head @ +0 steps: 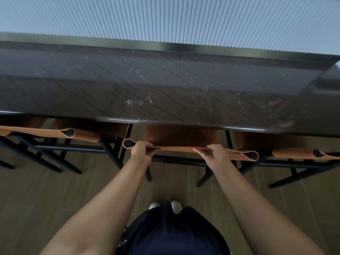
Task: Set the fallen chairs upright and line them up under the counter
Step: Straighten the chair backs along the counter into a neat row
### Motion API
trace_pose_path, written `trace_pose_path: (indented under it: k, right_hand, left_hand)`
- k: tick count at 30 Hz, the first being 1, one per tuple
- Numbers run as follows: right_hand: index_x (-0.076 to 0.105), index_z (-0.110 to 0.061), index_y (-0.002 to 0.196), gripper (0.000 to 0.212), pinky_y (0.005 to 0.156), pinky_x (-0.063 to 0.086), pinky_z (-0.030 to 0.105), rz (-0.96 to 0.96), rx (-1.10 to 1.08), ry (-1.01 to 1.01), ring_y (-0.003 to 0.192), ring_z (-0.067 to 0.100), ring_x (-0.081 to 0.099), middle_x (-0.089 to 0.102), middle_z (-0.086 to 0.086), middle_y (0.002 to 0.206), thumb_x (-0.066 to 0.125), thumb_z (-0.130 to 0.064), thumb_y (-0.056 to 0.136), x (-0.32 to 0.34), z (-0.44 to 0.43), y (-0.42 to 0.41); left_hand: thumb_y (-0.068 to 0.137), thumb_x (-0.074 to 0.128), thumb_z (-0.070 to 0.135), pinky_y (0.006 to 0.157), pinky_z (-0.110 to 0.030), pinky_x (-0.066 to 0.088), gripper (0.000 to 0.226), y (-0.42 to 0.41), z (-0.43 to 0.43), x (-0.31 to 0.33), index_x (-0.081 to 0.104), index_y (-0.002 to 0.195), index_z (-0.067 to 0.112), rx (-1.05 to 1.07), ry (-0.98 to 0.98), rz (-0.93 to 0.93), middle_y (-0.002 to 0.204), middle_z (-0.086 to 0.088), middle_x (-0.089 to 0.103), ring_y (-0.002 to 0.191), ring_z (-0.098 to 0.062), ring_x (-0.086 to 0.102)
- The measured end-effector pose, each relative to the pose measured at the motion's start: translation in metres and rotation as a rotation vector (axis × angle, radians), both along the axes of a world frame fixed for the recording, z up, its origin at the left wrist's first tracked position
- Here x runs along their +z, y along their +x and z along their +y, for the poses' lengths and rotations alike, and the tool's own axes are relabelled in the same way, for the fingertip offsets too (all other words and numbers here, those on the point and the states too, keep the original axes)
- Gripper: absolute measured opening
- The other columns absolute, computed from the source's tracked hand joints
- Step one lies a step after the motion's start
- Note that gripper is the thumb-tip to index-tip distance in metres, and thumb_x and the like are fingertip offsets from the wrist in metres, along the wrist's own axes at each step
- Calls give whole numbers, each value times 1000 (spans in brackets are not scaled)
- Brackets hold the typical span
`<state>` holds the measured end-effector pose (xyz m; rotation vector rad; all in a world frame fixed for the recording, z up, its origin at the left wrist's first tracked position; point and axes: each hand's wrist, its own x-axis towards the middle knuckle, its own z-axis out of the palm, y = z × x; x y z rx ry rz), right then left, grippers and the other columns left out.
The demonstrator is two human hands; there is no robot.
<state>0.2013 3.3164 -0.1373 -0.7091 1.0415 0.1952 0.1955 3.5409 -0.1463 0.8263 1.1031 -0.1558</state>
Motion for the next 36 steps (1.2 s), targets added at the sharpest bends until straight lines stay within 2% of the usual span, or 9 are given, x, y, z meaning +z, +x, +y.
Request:
trace_pose_path:
  k: [2,6,10,13,18,22,24,31,36]
  right_hand:
    - [45,-7,123,36,84,51,64,-8,-1,13,100,45,54,45,24,115,45,13,94,2,3,5]
    - [44,-5,131,43,83,50,65,-15,-14,1,119,47,49,44,23,121,44,14,93,7,11,17]
    - [48,-6,118,30,68,55,61,2,17,-29,97,42,56,48,23,121,45,12,94,8,2,21]
    - [47,-5,125,34,72,54,61,19,34,-43,102,41,57,50,23,126,45,11,95,6,-7,24]
    - [50,-5,108,20,57,56,57,39,58,-57,91,38,60,54,24,121,46,9,95,5,-9,24]
    - [49,-5,115,23,81,56,57,9,41,-45,89,35,62,57,23,121,46,8,96,0,-7,20]
    - [47,-4,117,25,86,54,57,-14,48,-44,92,36,62,56,25,121,44,9,96,-3,-7,21]
    - [51,-3,102,15,69,57,54,5,72,-59,87,36,64,60,24,108,45,9,95,-7,-8,32]
    - [52,-2,102,13,56,59,51,-12,76,-73,88,36,66,64,24,103,47,8,95,-5,-6,25]
  left_hand:
    - [86,39,-17,86,-50,53,23,6,4,2,49,82,3,-5,8,-11,86,-16,53,79,-31,57]
    - [87,40,-14,90,-48,53,23,21,10,1,49,76,4,15,16,-27,78,-13,50,71,-27,55]
    - [88,42,-14,84,-46,54,22,21,3,-4,50,79,4,21,-15,-17,81,-14,51,73,-27,56]
    - [88,41,-15,86,-47,53,23,19,-4,-6,50,79,4,31,-32,-24,83,-14,50,75,-27,54]
    - [88,44,-15,85,-46,54,21,19,-5,-9,51,82,3,13,-43,-31,87,-15,52,79,-28,57]
    - [88,44,-16,87,-48,54,22,17,-3,-13,51,85,4,-10,-58,-40,91,-16,54,83,-30,59]
    - [87,44,-17,87,-48,54,22,18,-1,-17,51,88,4,4,-63,-37,94,-16,54,85,-31,59]
    - [86,47,-16,83,-45,56,20,24,-1,-14,53,87,3,31,-87,-23,89,-15,56,82,-29,60]
    - [89,49,-11,81,-43,55,14,20,1,-9,54,86,2,0,-110,-55,90,-17,58,83,-30,61]
